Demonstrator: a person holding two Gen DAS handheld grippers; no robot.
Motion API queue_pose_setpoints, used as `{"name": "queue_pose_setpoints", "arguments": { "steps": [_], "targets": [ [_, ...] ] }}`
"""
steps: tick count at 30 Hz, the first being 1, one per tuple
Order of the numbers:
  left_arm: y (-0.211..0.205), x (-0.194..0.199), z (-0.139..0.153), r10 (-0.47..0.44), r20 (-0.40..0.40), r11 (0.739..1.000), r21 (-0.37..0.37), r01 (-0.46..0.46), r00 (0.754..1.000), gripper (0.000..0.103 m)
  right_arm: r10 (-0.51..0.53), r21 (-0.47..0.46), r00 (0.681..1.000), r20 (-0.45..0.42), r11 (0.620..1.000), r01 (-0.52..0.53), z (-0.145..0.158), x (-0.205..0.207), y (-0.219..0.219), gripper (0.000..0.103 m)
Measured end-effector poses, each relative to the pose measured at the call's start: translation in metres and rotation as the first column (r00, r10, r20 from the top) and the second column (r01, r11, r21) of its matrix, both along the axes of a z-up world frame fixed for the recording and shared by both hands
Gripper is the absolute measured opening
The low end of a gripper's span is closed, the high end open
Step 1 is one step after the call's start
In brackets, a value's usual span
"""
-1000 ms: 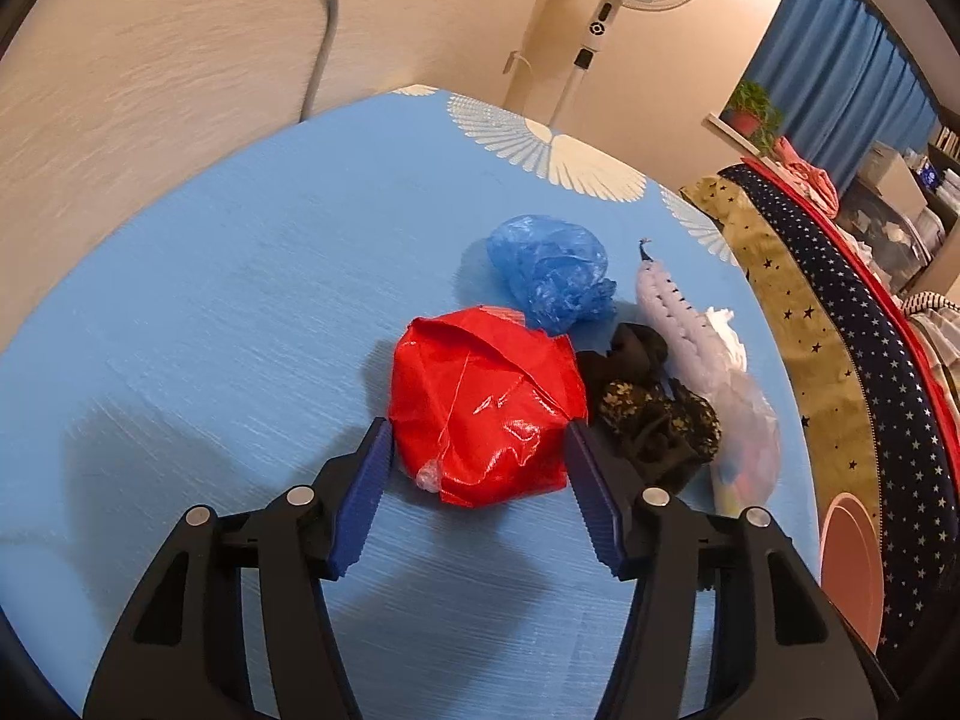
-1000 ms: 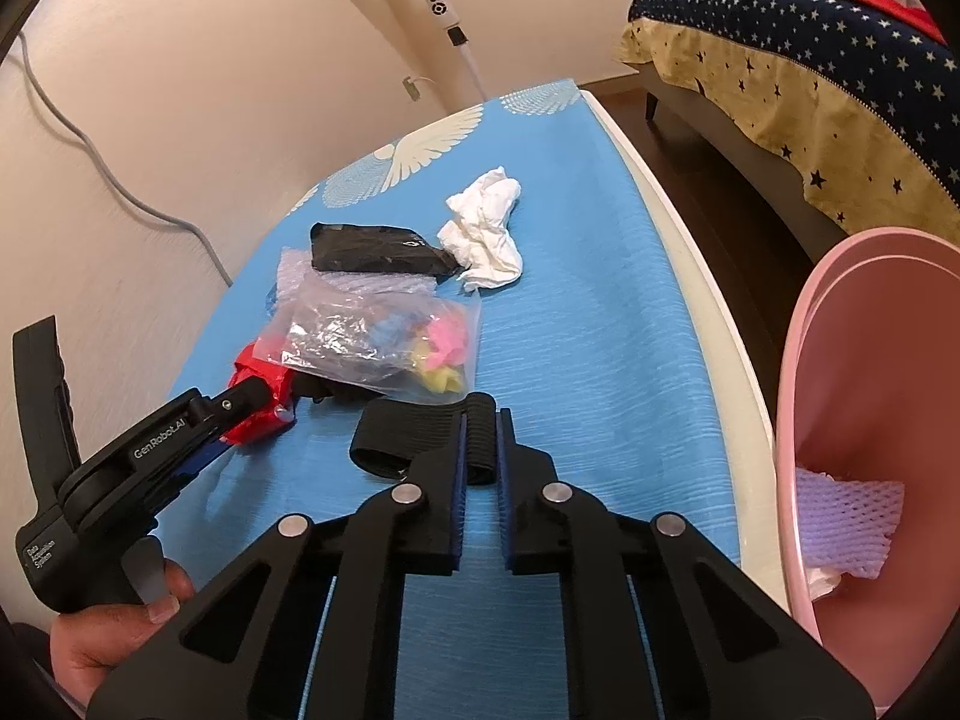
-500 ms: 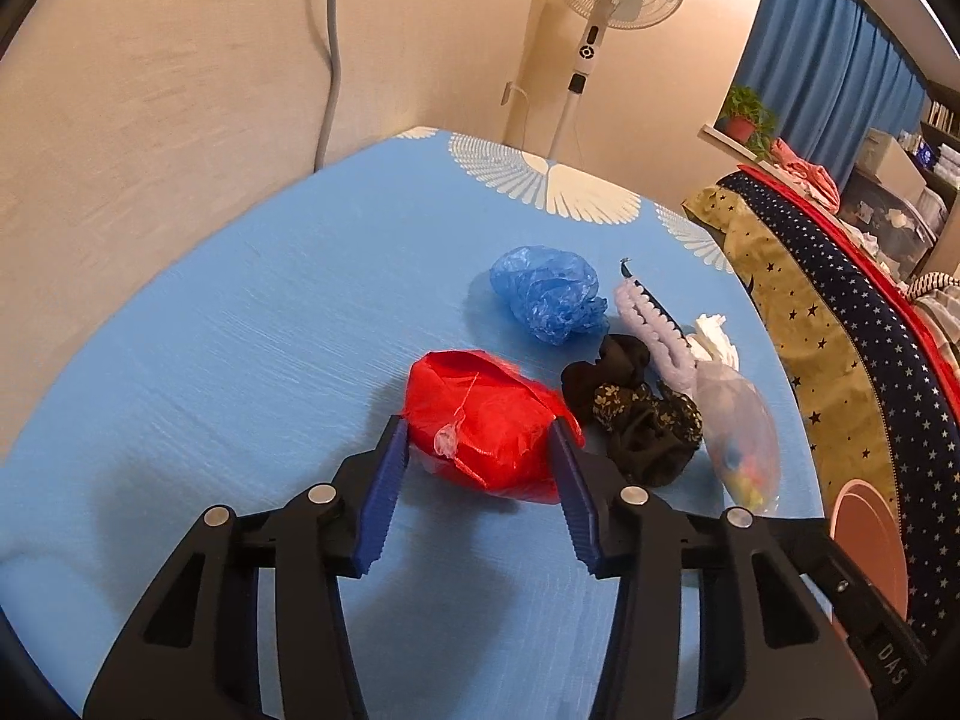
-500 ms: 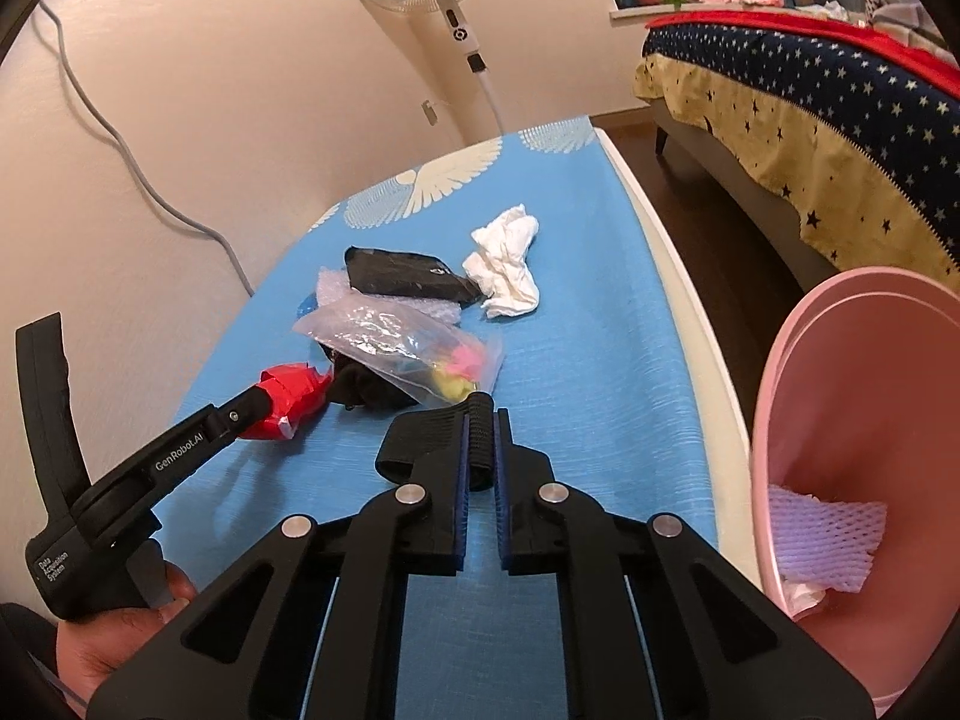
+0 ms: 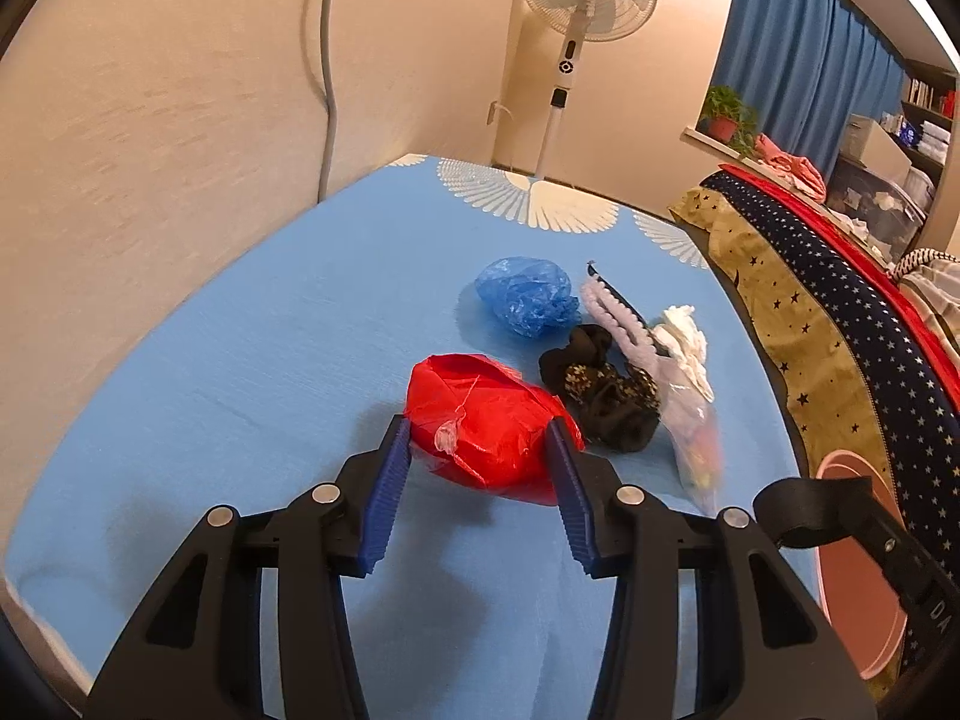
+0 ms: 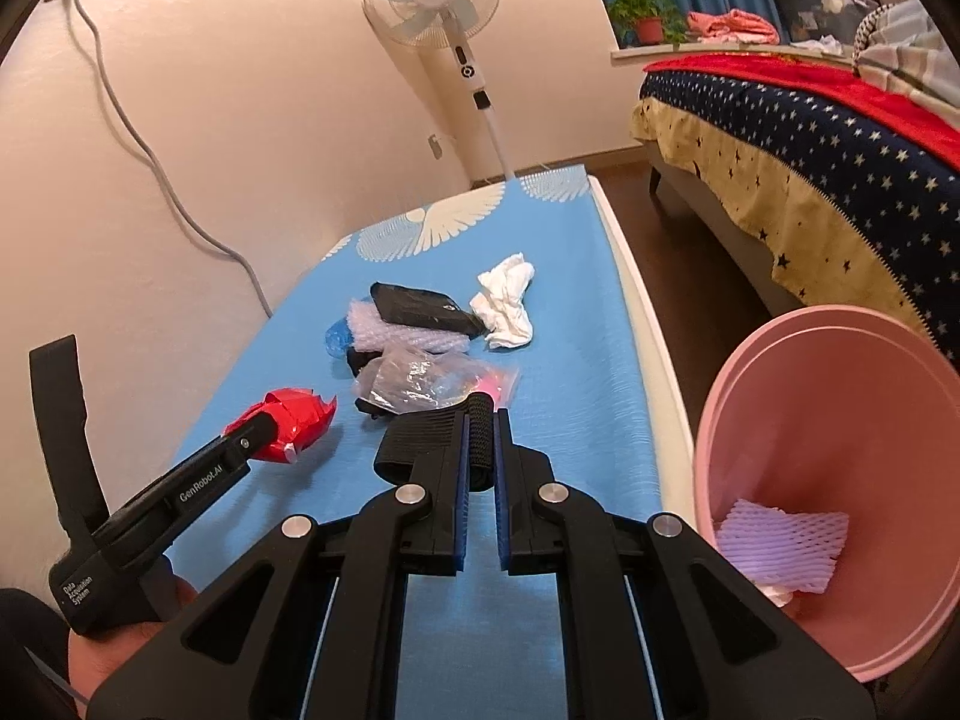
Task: Collect trash
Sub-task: 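Carry red bag and black strap over the pink wastebasket with both tools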
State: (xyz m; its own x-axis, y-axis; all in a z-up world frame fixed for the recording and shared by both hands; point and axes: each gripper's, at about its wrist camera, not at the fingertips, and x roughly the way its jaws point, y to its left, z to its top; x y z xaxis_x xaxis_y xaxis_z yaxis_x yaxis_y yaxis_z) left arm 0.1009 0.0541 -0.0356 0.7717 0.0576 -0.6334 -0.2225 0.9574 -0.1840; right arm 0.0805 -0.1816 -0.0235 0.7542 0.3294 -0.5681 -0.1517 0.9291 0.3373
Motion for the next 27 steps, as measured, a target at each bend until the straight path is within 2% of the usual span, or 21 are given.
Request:
{"name": "queue_pose_setpoints", "arguments": {
  "steps": [14,27],
  "targets": [
    [-0.017,-0.037,0.022,-0.063,0.06,0.997,0.046,0.061,0.996,0.045,-0.04,-0.018,0.997,0.067,0.999,0.041,0.029,-0.034,-0.018,0.008],
    [-0.03,-0.057,0.037,-0.111,0.095,0.991,0.081,0.103,0.989,0.045,-0.063,-0.035,0.991,0.121,0.997,0.068,0.05,-0.053,-0.03,0.008]
  ]
}}
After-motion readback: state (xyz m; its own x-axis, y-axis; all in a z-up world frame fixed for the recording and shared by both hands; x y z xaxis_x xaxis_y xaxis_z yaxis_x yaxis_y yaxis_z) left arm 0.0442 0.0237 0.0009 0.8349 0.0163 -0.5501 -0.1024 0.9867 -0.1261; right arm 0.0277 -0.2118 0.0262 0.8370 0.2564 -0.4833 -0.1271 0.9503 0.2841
